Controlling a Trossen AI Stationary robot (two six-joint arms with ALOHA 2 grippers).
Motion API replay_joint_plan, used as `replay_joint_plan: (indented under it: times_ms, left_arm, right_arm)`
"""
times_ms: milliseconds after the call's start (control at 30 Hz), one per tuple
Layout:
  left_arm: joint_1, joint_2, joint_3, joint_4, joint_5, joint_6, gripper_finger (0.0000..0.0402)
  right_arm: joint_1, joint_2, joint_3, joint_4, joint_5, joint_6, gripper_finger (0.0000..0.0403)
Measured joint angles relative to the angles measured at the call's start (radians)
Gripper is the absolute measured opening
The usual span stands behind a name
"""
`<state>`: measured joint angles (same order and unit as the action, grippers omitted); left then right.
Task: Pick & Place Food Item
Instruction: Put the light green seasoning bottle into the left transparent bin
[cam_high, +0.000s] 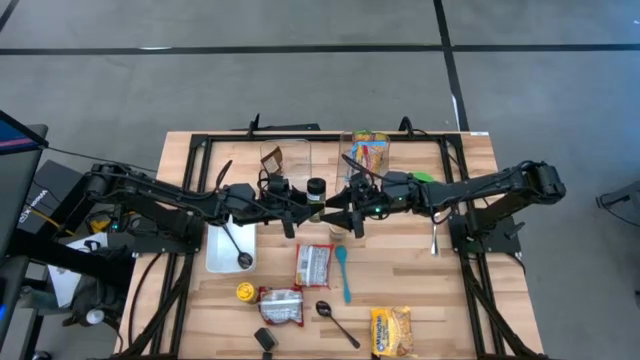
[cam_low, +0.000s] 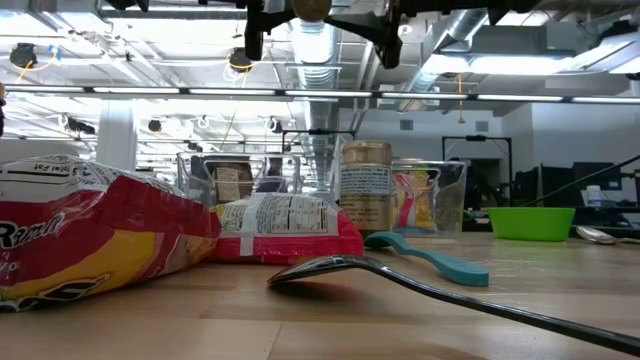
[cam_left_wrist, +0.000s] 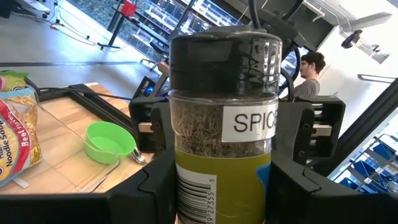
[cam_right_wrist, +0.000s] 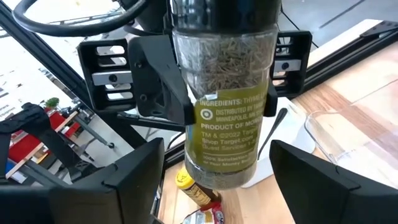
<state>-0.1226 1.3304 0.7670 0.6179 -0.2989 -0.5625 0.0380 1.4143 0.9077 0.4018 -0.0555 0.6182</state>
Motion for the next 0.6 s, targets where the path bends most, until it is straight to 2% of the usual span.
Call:
replay_joint_plan:
  times_ms: [200, 400, 600]
  left_arm:
    - [0.0, 0.002, 0.0, 0.004, 0.0, 0.0, 0.0169]
    - [0.0, 0.062, 0.0, 0.072, 0.0, -0.001, 0.0169]
    - [0.0, 0.062, 0.0, 0.074, 0.0, 0.001, 0.0169]
  right_arm:
    - [0.0, 0.019, 0.002, 0.013, 0.001, 0.0, 0.0286]
    - [0.0, 0.082, -0.001, 0.066, -0.009, 0.003, 0.0286]
    - [0.0, 0.073, -0.001, 0.036, -0.03, 0.003, 0.0286]
